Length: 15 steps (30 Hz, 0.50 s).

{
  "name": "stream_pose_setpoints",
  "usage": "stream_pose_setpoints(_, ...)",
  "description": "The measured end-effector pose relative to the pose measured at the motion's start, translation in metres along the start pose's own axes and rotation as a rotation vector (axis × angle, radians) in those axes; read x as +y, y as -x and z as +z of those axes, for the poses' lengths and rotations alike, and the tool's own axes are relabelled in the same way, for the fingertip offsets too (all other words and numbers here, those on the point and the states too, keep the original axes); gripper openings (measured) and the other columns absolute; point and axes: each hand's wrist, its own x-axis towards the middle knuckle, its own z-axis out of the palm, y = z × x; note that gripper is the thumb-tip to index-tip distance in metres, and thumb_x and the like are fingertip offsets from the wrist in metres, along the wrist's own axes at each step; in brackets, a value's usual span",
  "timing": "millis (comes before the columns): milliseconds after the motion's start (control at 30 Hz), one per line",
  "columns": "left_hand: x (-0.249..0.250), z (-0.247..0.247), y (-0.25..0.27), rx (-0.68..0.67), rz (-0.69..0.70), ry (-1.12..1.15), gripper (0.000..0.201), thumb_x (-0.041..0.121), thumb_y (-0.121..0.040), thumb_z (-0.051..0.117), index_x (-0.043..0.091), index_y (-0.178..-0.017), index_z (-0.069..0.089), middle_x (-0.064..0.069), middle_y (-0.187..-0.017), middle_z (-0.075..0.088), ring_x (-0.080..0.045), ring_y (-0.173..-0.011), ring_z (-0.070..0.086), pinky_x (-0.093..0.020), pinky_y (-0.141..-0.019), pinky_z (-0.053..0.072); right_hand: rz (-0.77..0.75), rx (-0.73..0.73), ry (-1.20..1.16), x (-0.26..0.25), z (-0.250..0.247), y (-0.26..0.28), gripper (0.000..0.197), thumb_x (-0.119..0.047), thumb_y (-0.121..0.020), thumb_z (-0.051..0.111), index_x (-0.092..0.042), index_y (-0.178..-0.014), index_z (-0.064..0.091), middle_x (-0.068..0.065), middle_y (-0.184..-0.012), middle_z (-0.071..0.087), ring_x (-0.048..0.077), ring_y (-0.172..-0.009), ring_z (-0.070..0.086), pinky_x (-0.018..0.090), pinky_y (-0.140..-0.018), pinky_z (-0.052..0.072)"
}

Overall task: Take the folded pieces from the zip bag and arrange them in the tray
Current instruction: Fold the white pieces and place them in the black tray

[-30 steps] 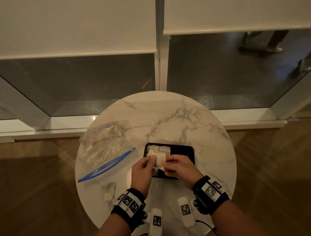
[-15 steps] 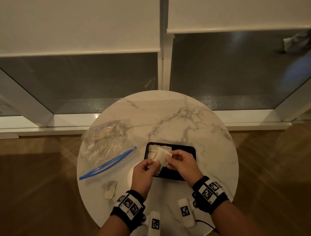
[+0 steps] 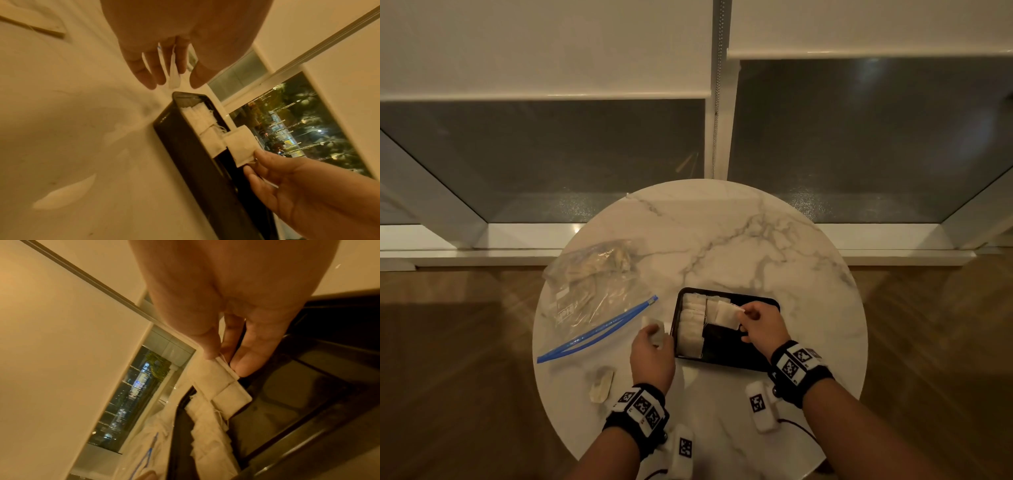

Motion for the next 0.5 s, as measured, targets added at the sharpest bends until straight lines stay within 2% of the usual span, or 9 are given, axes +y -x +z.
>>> stream_pose_setpoints(100, -0.007, 0.005, -0.007, -0.047, -0.018, -0.112, 0.044, 0.017, -0.089, 0.073, 0.014, -0.130, 0.059, -0.011, -0.128, 0.064, -0.026, -0.113, 0.063, -0.041, -0.103, 0.049, 0.076, -0.011, 0.089, 0.008, 0.010, -0.024, 0.008, -0.015, -0.093, 0.064, -0.019, -0.086, 0.067, 0.008, -0.081, 0.069, 0.019, -0.070, 0.066, 0.039, -0.067, 0.063)
stream_pose_setpoints(233, -0.010, 0.010, -0.008, -0.053, -0.022, -0.126, 0.041, 0.013, -0.089, 0.072, 0.013, -0.128, 0.060, -0.006, -0.118, 0.067, -0.014, -0.087, 0.063, -0.030, -0.090, 0.050, 0.113, -0.034, 0.195, 0.013, 0.024, -0.045, 0.017, -0.016, -0.090, 0.068, -0.025, -0.076, 0.065, 0.006, -0.080, 0.070, 0.021, -0.069, 0.070, 0.039, -0.067, 0.063)
stream_pose_setpoints(367, -0.011, 0.012, -0.007, -0.048, -0.054, -0.107, 0.042, 0.014, -0.088, 0.073, 0.015, -0.127, 0.060, -0.005, -0.112, 0.068, -0.013, -0.085, 0.064, -0.035, -0.093, 0.054, 0.141, -0.017, 0.226, 0.016, 0.036, -0.060, 0.014, -0.016, -0.083, 0.074, -0.027, -0.076, 0.068, 0.004, -0.087, 0.071, 0.023, -0.079, 0.071, 0.040, -0.075, 0.062)
stream_pose_setpoints(500, -0.014, 0.010, -0.006, -0.045, -0.076, -0.106, 0.042, 0.012, -0.088, 0.073, 0.014, -0.128, 0.059, 0.001, -0.108, 0.061, -0.008, -0.083, 0.056, -0.030, -0.094, 0.050, 0.187, 0.012, 0.207, 0.020, 0.044, -0.067, 0.018, -0.016, -0.079, 0.077, -0.027, -0.071, 0.065, 0.004, -0.089, 0.070, 0.025, -0.085, 0.070, 0.042, -0.078, 0.061)
